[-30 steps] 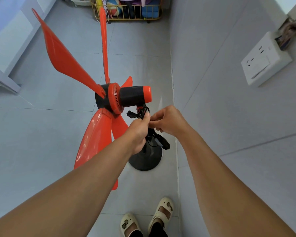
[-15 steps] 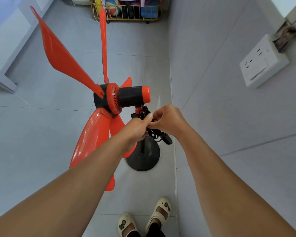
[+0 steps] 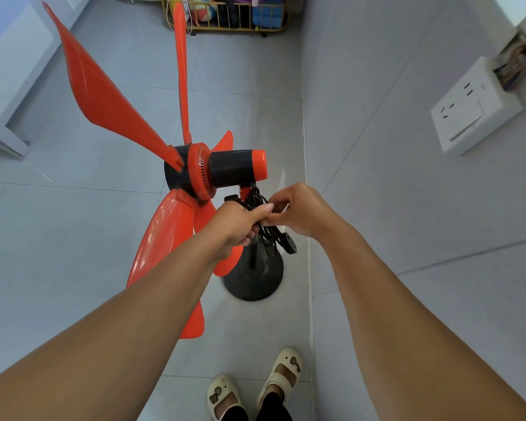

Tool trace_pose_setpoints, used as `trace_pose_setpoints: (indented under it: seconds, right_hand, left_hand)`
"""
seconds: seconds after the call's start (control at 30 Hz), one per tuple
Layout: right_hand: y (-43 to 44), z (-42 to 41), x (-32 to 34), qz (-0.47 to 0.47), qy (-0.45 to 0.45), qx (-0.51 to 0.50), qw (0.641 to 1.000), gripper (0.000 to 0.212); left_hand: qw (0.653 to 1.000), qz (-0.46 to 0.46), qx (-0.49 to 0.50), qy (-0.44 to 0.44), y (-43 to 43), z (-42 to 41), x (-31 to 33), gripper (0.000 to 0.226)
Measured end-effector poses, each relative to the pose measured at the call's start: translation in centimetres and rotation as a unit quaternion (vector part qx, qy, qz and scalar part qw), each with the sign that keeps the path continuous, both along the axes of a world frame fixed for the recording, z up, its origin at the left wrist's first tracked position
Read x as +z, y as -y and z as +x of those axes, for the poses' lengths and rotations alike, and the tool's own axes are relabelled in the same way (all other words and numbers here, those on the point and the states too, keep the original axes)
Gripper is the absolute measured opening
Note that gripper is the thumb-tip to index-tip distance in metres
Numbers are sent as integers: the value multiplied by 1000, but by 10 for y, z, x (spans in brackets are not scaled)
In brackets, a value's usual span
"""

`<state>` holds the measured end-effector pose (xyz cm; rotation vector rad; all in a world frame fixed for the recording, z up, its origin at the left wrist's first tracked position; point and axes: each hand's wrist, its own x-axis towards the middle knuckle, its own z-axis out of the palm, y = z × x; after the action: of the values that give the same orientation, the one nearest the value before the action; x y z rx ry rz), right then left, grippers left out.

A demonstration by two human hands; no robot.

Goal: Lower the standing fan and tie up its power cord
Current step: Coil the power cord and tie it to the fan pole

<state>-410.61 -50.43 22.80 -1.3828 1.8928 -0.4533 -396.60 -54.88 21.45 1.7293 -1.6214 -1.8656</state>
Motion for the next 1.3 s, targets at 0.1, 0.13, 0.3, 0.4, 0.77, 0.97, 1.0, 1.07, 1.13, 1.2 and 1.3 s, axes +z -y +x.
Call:
trace_pose_setpoints:
  seconds: [0.1,0.13,0.3,0.4,0.77,0.97,1.0,1.07,1.13,1.2,1.3]
  right_hand:
    - [0,3,0,9,-1,-10,1000,14]
    - [-1,4,1,14,5,-14,1000,14]
    - [-4,2,3,28,25,3,999,10]
    - [-5,4,2,13,-9,9,1000,23]
    - [-4,1,4,3,-18,34,999,13]
    - [-5,-2,7,18,-2,26,999,20]
    - [-6,-3,8,19,7,22,1000,20]
    - [-7,-3,8,21,23,15,999,21]
    - [-8,-3,8,22,34,9,999,23]
    - [-7,-4,8,27,44,12,999,22]
    - [-6,-6,10,47,40,32,998,20]
  left_hand:
    - [998,55,29,-25,1,-1,1,35]
    - [997,64,33,-27,1,-1,1,34]
    - [996,72,46,-20,1,-4,4,28]
    - [994,85,64,-24,1,-10,7,22]
    - [995,14,95,-2,-10,-13,-7,39]
    - [964,123,158,-177,-20,-16,-9,15]
    - [962,116,164,-187,-21,-14,-10,15]
    - [958,105,186,-189,-22,-13,-11,21]
    - [959,91,202,-176,-22,-13,-11,24]
    - [960,84,207,-167,-22,-13,-10,20]
    - [961,84,217,-151,-21,-14,-8,22]
